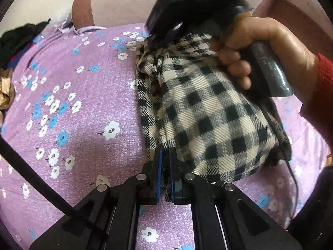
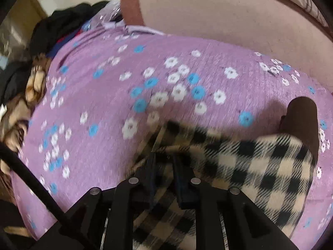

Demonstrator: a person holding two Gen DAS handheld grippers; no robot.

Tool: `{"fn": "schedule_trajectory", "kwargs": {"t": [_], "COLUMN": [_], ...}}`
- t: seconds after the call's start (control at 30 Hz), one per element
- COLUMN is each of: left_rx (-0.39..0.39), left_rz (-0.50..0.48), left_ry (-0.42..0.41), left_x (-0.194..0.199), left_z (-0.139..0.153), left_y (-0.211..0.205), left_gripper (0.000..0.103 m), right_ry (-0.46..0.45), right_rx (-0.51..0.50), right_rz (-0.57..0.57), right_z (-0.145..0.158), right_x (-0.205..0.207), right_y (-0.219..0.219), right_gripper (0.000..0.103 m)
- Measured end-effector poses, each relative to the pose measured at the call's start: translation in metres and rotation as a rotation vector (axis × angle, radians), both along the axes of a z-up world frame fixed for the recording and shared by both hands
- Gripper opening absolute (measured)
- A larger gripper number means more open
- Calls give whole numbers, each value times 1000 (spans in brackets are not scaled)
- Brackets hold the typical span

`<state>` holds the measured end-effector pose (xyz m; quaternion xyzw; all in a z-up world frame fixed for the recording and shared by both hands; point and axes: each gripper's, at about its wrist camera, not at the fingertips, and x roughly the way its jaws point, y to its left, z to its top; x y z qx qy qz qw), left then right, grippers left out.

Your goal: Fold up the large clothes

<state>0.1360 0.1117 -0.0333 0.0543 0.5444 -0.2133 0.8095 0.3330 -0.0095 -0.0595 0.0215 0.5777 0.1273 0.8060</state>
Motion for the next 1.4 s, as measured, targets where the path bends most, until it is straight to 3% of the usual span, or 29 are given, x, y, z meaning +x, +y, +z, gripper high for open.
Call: {"fn": "schedule_trajectory", "kwargs": {"t": [0.07, 0.17, 0.23, 0.3, 0.47, 0.6, 0.67, 0.7, 0.73, 0.77, 0.9, 0.93, 1.03, 1.1, 1.13, 1.23, 1.3, 1.4], "left_rx": [-39, -112, -149, -178, -168, -160, -166, -176, -218, -283, -329, -348, -351, -280, -225, -118, -126, -141], "left_rz": [10, 58, 92, 115, 130, 102, 101, 102, 99, 87, 69, 56, -7, -11, -1, 29, 41, 90], "left_ry": [-11, -63, -77, -77, -55, 17, 64, 86, 120, 161, 115, 107, 68, 61, 60, 85, 91, 50], "left_x": [2, 3, 7, 10, 16, 23, 26, 26, 28, 30, 24, 21, 11, 9, 9, 12, 13, 16], "left_z": [8, 26, 32, 33, 19, -4, -15, -18, -20, -20, -1, 5, 20, 17, 10, -5, -2, 11], "left_y": [9, 28, 35, 37, 25, 15, 12, 10, 11, 11, -5, -11, -33, -41, -44, -41, -33, -15], "left_gripper": [6, 7, 16, 44, 71, 73, 73, 67, 57, 33, 17, 17, 17, 16, 16, 16, 16, 20], "right_ry": [-69, -147, -190, -203, -148, -81, -49, -31, -14, -8, 35, 27, -58, -106, -112, -48, -60, -211], "right_rx": [-10, 129, 141, 136, 198, 363, 468, 494, 508, 540, 659, 658, 634, 569, 497, 256, 159, 106], "right_rz": [-25, -110, -162, -206, -281, -308, -291, -290, -299, -317, -362, -347, -315, -322, -332, -347, -346, -392], "right_z": [19, 58, 72, 77, 53, 12, -7, -18, -27, -33, -34, -27, 8, 25, 27, 12, 16, 57], "right_x": [-5, -34, -58, -78, -125, -144, -142, -138, -134, -130, -122, -123, -129, -132, -132, -130, -138, -164], "right_y": [-8, -48, -78, -104, -152, -160, -153, -148, -145, -147, -167, -170, -182, -191, -192, -183, -177, -174], "right_gripper": [23, 43, 62, 68, 80, 81, 88, 91, 91, 88, 43, 38, 38, 40, 50, 60, 60, 60]}}
